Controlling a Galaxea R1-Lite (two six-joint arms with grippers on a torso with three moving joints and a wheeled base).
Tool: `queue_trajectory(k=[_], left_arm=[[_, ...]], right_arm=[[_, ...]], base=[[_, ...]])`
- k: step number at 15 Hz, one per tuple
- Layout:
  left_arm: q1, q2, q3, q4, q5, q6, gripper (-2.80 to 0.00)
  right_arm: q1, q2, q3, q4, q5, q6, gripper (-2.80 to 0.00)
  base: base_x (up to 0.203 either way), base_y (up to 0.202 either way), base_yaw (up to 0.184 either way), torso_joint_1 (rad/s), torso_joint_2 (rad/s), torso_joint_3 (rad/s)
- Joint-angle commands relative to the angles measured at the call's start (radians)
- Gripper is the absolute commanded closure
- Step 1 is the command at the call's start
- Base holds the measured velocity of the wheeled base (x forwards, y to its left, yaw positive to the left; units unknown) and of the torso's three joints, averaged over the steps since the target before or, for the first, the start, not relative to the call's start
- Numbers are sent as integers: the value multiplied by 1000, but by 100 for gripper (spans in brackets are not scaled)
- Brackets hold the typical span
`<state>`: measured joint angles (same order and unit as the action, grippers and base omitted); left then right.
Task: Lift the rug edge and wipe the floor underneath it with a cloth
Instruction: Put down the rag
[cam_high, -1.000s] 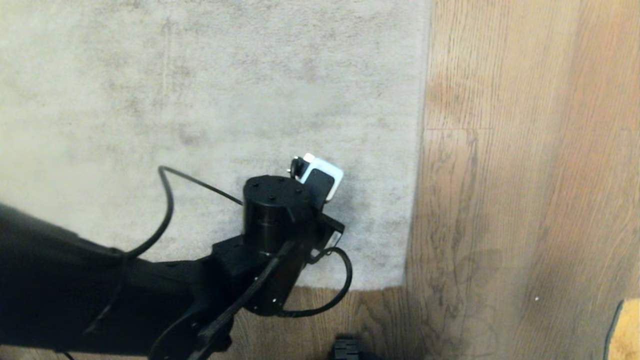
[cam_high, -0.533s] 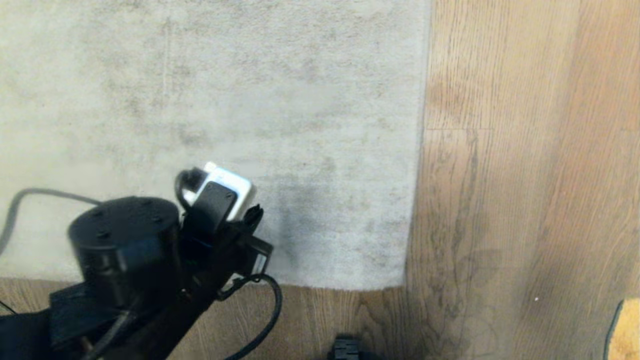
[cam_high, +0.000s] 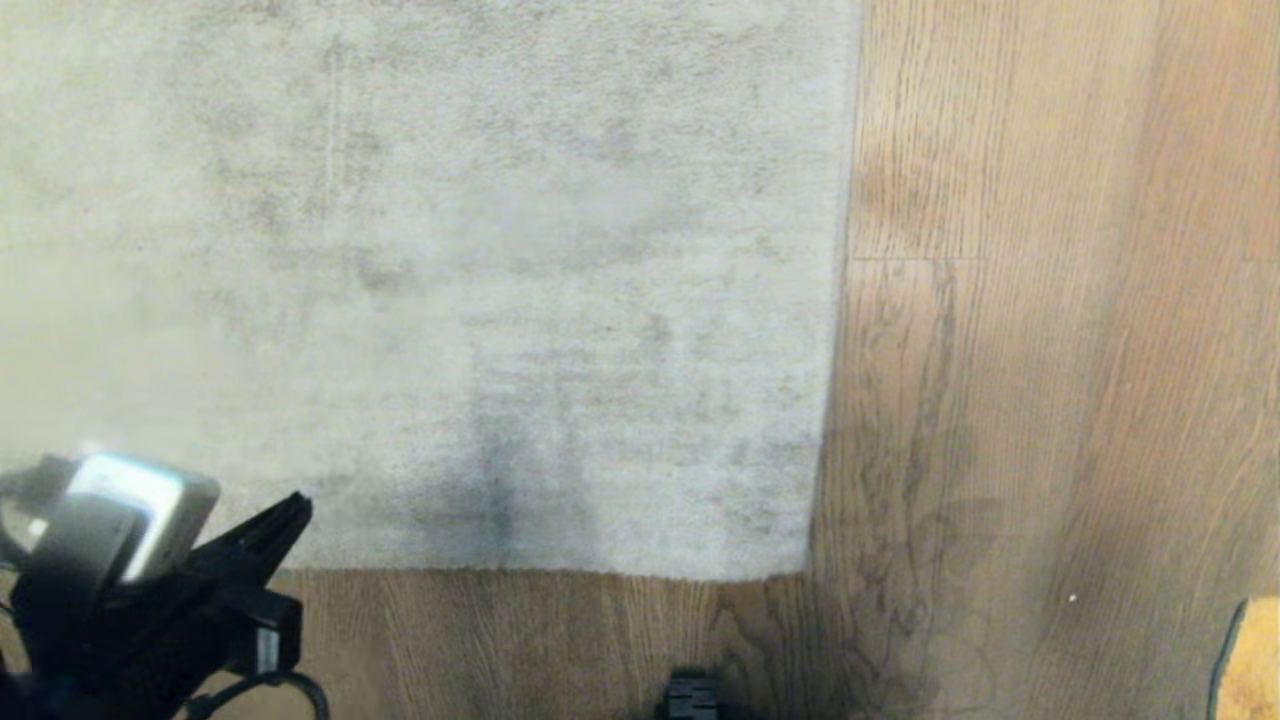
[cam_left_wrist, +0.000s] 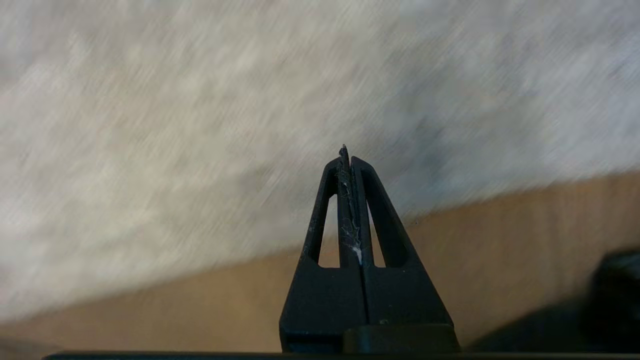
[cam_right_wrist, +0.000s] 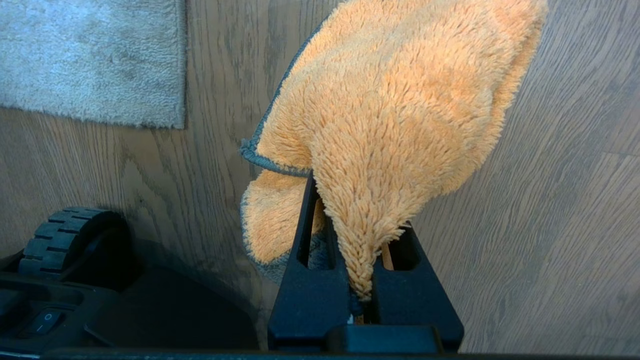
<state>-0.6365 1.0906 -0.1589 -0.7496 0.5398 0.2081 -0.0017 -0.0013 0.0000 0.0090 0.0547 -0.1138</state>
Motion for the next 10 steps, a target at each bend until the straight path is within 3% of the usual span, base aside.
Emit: queue_trajectory(k=[1,4,10], left_arm=[[71,-171,67,65,-22,1,0],[191,-267,151,125,-162,2,0],[383,-451,158,373,-351,2,0]], right_arm=[[0,1,0,0,1,-1,0],[0,1,0,0,1,-1,0],[-1,1,0,0,1,-1,0]], base=[[0,0,0,0,0,0],[0,0,0,0,0,0],[0,0,0,0,0,0]])
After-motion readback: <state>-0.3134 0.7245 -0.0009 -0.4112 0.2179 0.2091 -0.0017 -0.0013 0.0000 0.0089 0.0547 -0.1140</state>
